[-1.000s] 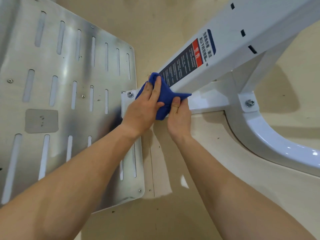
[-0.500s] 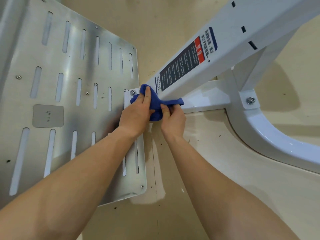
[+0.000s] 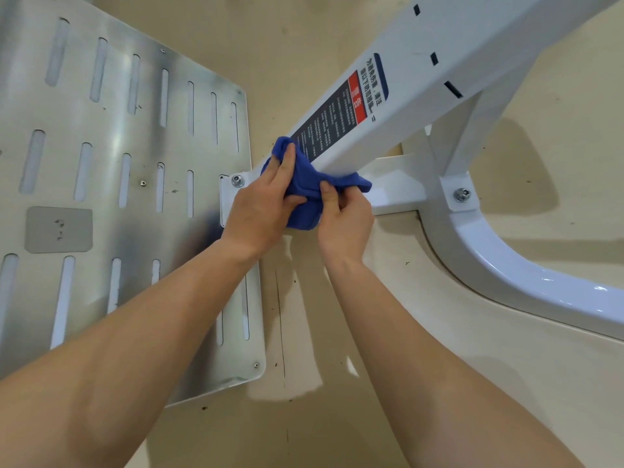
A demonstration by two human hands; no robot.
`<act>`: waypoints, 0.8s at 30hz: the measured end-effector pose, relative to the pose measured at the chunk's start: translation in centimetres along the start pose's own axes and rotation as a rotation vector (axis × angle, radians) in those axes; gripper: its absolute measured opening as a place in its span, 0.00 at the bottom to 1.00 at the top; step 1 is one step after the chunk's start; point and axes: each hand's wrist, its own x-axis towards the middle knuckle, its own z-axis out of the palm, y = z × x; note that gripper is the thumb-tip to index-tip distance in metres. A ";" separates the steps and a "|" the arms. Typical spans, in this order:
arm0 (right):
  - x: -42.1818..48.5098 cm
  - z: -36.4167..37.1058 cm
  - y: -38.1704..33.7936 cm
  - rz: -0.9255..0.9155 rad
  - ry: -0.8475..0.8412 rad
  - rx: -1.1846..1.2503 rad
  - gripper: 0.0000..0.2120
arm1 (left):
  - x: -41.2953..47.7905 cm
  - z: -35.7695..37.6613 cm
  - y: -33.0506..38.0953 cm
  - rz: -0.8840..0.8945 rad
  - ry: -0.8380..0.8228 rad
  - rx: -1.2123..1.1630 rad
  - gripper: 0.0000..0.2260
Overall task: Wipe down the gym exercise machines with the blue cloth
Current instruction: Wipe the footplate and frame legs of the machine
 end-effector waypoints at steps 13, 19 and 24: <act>-1.4 3.9 3.2 0.141 -0.042 -0.071 0.10 | -1.4 0.0 -4.3 -0.112 -0.109 0.186 0.32; -1.7 5.9 3.8 0.238 -0.012 -0.117 0.08 | -1.1 0.0 -4.7 -0.102 -0.118 0.237 0.34; -2.0 5.3 3.1 0.261 -0.022 -0.126 0.06 | -1.3 -0.4 -4.3 -0.092 -0.128 0.285 0.29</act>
